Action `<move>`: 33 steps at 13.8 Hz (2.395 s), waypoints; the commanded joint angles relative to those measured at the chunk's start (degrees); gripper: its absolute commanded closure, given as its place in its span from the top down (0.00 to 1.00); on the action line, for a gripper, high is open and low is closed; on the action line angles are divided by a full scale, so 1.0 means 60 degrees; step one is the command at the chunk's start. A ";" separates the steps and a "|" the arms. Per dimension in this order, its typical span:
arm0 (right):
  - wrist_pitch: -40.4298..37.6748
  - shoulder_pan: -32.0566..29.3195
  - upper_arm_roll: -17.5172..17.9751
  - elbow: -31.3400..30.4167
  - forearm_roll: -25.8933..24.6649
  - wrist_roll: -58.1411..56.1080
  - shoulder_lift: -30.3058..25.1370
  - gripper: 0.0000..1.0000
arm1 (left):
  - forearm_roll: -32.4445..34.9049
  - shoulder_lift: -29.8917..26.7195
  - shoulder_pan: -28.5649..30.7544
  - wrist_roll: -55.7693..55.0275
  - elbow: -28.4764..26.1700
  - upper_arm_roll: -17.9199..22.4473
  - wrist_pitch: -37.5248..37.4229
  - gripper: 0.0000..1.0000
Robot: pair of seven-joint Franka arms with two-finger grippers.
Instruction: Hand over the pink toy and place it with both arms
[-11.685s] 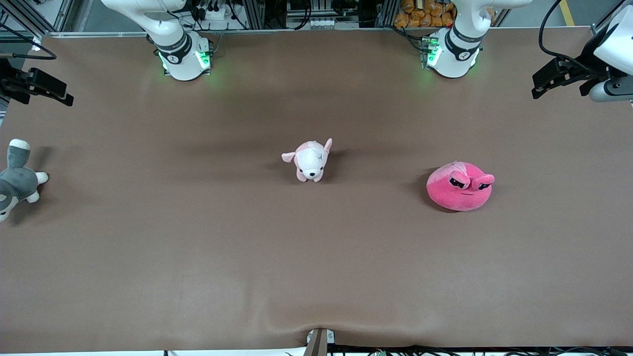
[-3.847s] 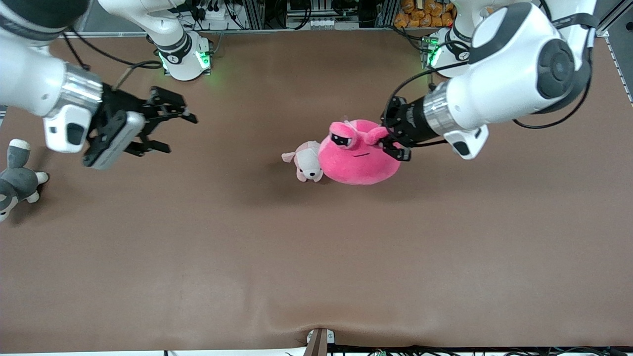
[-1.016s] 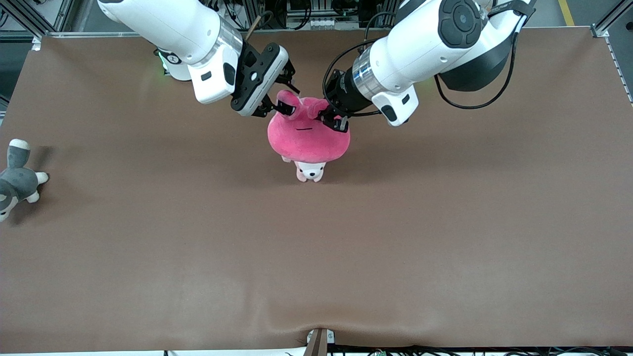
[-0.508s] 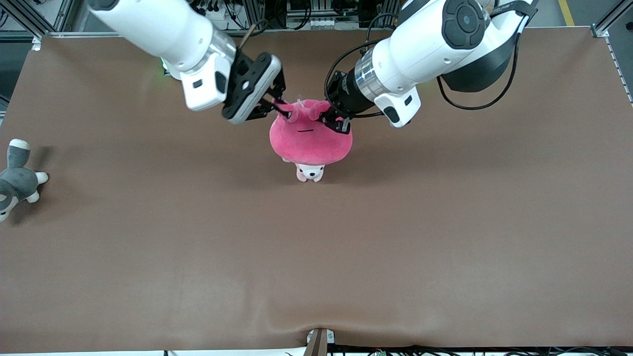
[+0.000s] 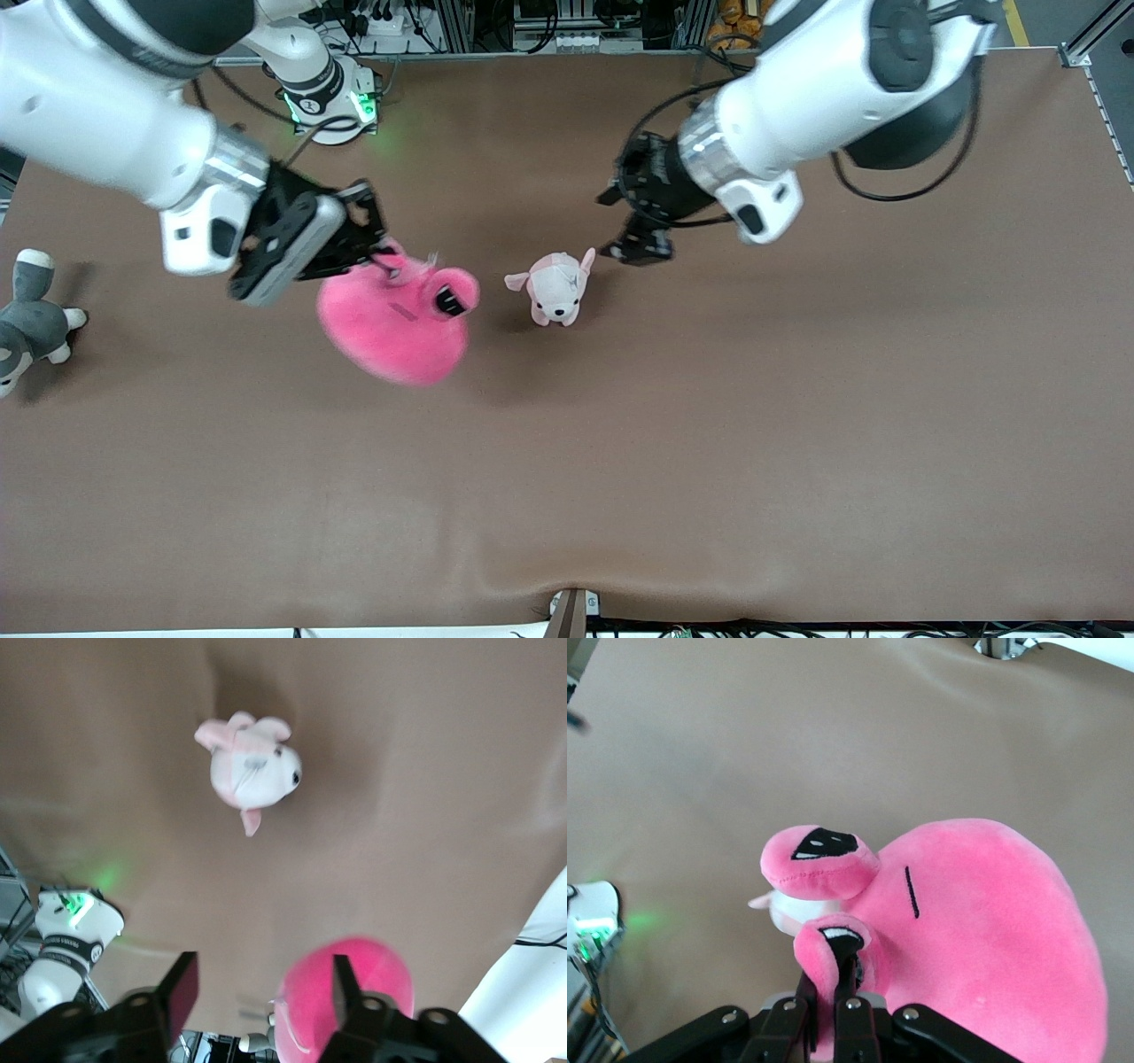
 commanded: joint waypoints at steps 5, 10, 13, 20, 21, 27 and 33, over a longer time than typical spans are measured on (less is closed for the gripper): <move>-0.0481 -0.2004 0.0132 -0.0948 -0.0040 -0.3870 0.0122 0.00 | 0.2057 -0.0715 0.1353 0.4984 -0.0082 0.0026 -0.0858 1.00; -0.1187 -0.3732 0.0132 -0.1866 -0.0055 -0.6168 0.0401 0.00 | 0.3495 -0.0729 0.1967 0.8631 -0.0112 0.0026 -0.1648 1.00; -0.1274 -0.4640 0.0146 -0.2193 -0.0055 -0.7341 0.0824 0.00 | 0.3892 -0.0744 0.2275 1.0317 -0.0097 0.0084 -0.1925 1.00; -0.1949 -0.6166 0.0147 -0.2149 0.0062 -0.9365 0.2421 0.00 | 0.5154 -0.1300 0.3095 1.4098 -0.0053 0.0055 -0.2908 1.00; -0.1949 -0.6269 0.0147 -0.2120 0.0062 -0.9570 0.2582 0.00 | 0.5066 -0.1547 0.3430 1.4420 -0.0053 0.0041 -0.3025 1.00; -0.1831 -0.6401 0.0147 -0.1535 -0.0054 -1.0435 0.3256 0.74 | 0.4101 -0.3727 0.2542 1.8023 -0.2127 0.2233 -0.3305 1.00; -0.1919 -0.6402 0.0146 -0.0481 -0.0450 -1.0540 0.3229 1.00 | 0.3908 -0.5168 0.1194 1.8320 -0.3730 0.3936 -0.3275 1.00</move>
